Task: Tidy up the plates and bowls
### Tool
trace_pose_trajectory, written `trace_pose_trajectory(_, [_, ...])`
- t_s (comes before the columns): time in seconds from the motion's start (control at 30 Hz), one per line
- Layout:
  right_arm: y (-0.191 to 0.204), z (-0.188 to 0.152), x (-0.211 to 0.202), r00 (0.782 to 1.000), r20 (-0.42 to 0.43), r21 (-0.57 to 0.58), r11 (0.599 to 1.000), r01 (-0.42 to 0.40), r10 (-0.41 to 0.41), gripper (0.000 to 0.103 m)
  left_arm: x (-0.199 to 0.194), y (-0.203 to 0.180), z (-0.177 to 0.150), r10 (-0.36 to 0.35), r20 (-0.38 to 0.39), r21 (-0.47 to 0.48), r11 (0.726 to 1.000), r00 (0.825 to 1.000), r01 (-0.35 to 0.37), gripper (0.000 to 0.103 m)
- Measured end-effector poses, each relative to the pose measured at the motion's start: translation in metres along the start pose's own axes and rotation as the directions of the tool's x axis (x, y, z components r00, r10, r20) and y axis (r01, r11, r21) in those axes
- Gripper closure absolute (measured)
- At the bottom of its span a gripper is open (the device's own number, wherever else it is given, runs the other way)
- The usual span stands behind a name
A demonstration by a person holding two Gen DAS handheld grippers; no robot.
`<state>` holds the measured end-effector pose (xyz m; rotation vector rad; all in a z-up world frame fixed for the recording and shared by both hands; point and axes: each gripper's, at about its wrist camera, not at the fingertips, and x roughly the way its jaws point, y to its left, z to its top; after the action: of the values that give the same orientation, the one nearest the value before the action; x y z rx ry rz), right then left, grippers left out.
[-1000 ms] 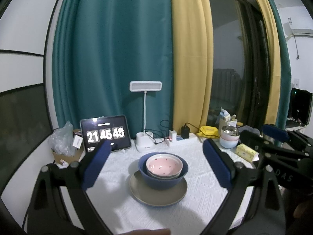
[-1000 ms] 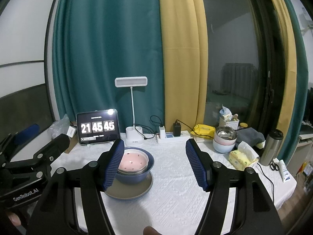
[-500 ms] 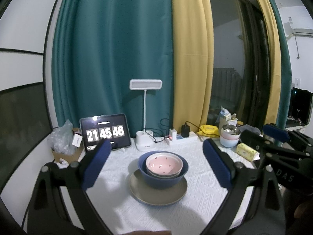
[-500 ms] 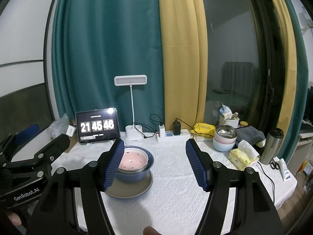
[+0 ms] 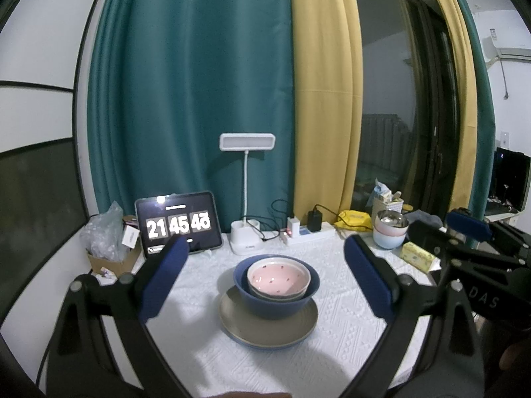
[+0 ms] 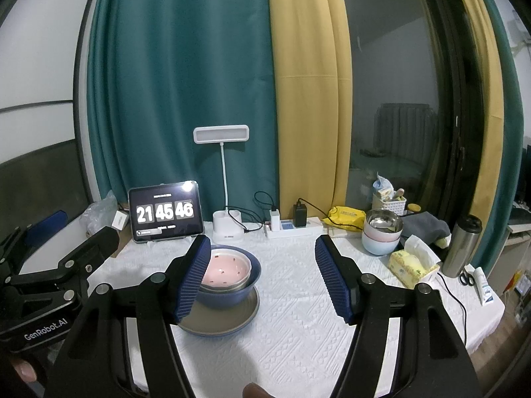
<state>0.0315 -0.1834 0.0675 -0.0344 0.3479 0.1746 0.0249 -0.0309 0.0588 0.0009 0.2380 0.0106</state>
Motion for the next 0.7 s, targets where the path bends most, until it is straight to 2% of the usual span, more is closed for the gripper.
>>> trace_pose_trajectory(0.7, [-0.0008,0.0013,0.0007,1.0,-0.001,0.001,1.0,0.0,0.0,0.034,-0.0002,-0.0006,0.0004,0.002,-0.002,0.002,1.0,1.0,-0.002,0.007])
